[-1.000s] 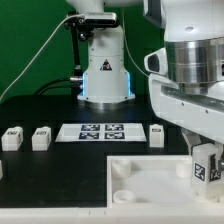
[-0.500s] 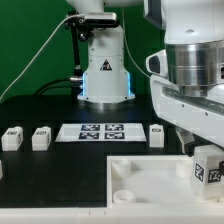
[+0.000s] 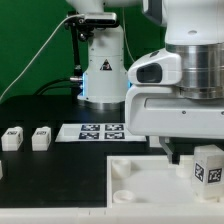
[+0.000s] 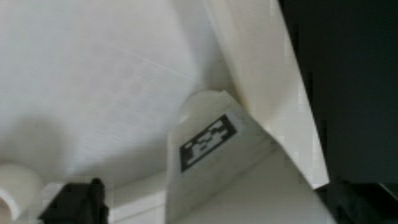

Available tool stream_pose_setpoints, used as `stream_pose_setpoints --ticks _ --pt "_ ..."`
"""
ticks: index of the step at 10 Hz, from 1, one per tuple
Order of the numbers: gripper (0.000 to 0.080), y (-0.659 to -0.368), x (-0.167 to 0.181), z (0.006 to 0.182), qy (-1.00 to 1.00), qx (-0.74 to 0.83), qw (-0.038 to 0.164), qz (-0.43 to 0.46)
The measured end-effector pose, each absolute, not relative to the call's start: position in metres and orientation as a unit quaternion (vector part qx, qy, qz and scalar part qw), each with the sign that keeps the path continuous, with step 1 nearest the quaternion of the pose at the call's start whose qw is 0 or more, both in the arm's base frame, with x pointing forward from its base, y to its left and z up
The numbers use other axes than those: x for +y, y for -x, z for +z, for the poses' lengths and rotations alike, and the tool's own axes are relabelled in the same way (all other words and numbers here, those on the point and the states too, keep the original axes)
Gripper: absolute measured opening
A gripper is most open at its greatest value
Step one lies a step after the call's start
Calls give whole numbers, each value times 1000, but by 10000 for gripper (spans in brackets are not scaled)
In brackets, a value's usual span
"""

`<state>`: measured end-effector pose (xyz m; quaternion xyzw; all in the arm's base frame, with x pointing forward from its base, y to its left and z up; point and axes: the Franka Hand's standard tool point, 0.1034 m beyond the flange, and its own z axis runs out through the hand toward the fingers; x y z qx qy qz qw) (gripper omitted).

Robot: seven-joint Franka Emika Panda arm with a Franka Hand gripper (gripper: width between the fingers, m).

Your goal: Assemble one leg

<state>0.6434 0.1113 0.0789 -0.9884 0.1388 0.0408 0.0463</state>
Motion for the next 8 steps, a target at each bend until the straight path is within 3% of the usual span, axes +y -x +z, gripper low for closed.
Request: stream_pose_setpoints --ticks 2,5,7,8 --pt "649 -645 114 80 998 31 32 37" --pt "649 -644 111 80 993 -107 32 35" --pt "626 -644 111 80 994 -99 32 35" --pt "433 -644 111 80 994 -99 32 35"
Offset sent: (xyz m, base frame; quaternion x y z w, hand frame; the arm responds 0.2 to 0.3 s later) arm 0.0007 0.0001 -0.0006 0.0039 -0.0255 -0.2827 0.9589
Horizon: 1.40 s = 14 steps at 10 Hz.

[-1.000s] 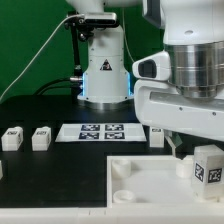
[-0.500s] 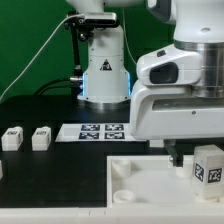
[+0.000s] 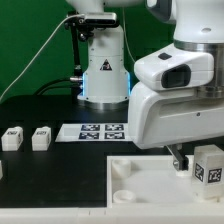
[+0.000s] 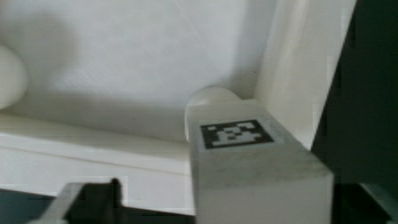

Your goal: Assemble one leg

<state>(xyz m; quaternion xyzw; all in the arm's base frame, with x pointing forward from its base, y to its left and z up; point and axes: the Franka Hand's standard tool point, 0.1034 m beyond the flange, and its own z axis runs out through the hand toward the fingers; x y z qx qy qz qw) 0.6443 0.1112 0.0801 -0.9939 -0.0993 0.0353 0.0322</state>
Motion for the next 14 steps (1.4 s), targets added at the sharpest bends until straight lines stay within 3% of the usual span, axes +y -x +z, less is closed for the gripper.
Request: stream_pose_setpoints --ticks 1,2,5,8,11,14 --pt "433 -644 111 80 994 -99 32 35" --pt "294 -644 113 80 994 -100 34 35" --pt "294 -644 114 80 996 -78 34 35" --pt "294 -644 113 78 987 151 38 38" --pt "294 -644 113 77 933 357 29 46" --pt "294 -644 113 77 869 491 24 52"
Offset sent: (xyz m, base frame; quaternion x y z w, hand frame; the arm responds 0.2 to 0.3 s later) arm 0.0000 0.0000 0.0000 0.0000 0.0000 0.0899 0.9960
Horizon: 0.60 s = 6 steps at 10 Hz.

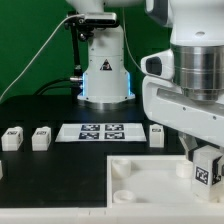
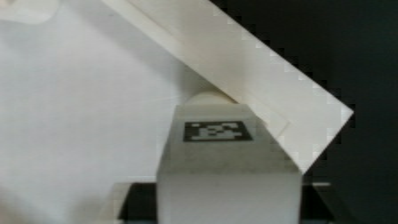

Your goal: Assemble one leg

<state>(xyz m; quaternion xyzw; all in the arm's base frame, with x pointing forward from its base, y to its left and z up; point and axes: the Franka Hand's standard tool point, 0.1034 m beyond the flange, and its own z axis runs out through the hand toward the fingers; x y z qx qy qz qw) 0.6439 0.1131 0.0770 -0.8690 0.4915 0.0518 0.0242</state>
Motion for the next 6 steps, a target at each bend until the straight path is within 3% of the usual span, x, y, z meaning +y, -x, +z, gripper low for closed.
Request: stream_pose_setpoints --ticks 3,4,5,6 --pt "300 -644 114 77 843 534 24 55" --pt "494 -644 114 77 855 515 25 54" --pt "494 -644 114 77 855 516 26 54" --pt "612 -644 114 77 859 508 26 54"
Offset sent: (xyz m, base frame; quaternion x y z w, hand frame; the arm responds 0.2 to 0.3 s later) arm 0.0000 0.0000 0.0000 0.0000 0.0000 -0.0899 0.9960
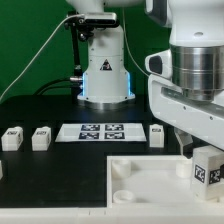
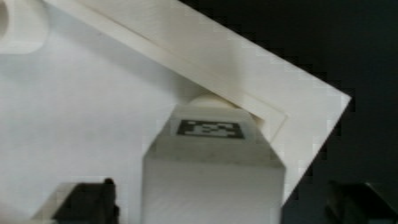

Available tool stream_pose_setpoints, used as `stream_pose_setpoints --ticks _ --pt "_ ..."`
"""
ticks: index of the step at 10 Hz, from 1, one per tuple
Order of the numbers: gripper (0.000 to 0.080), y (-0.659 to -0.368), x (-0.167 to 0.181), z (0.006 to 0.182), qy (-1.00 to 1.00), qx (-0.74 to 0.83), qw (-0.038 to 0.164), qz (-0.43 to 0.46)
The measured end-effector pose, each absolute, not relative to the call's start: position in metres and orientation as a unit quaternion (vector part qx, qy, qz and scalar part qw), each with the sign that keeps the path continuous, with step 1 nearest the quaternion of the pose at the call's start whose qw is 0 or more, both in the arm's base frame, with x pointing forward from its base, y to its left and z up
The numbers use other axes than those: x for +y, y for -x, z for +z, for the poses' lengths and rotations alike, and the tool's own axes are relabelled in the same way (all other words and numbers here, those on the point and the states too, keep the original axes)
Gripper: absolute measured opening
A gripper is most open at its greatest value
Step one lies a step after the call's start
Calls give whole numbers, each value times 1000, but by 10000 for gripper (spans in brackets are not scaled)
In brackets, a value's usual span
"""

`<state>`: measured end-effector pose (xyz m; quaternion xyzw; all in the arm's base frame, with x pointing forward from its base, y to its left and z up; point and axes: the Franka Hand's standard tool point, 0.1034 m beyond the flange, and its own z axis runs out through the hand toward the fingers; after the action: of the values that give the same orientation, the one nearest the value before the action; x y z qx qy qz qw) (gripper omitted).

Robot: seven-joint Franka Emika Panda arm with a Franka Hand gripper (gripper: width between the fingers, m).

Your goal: Assemble one leg

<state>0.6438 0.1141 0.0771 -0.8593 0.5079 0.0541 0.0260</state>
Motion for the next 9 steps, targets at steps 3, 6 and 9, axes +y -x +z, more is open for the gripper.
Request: stream_pose_setpoints --ticks 3,6,9 --pt "648 -644 111 77 950 308 29 46" --pt "648 -640 119 77 991 127 17 42" --pt "648 -639 119 75 996 -65 18 54"
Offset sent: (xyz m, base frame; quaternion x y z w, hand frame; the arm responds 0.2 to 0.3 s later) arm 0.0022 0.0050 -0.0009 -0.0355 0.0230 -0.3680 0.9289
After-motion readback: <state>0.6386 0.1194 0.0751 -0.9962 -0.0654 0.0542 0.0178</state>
